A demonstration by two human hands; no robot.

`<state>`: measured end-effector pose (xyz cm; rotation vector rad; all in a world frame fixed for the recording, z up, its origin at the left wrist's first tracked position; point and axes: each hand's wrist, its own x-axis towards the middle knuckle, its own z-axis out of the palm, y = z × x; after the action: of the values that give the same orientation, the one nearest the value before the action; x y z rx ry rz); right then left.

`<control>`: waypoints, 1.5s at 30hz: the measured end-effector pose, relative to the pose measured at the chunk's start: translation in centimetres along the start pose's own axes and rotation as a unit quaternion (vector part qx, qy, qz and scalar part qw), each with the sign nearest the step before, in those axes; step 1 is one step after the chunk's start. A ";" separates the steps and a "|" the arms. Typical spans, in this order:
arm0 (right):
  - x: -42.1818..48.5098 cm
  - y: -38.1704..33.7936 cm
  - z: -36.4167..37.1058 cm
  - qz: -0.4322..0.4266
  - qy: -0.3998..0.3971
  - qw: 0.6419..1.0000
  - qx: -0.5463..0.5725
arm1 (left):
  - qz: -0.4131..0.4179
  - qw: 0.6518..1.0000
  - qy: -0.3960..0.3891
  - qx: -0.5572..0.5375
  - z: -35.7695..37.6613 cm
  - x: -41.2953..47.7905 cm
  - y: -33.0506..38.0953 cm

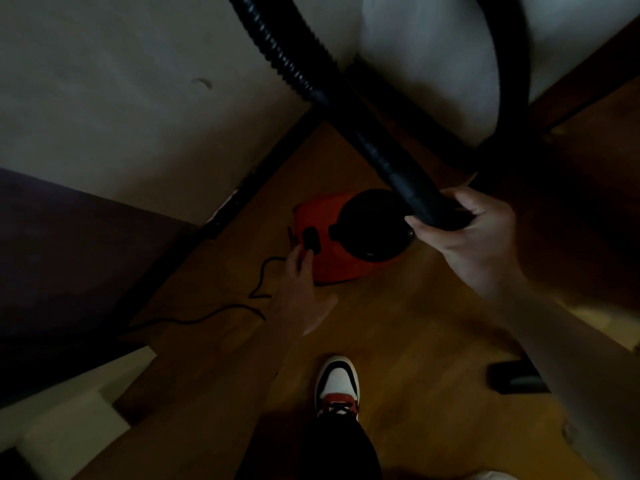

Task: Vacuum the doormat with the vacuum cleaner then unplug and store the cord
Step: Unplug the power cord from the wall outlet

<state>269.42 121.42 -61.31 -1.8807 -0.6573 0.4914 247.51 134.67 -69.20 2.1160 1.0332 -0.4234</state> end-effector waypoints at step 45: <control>-1.1 -7.9 3.1 -0.059 -0.110 0.991 0.037 | 0.050 0.961 0.256 -0.092 -6.0 -8.8 3.7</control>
<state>264.96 125.40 -55.12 -1.7210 -0.8791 0.6434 244.79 132.80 -58.48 2.1409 1.1859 0.2805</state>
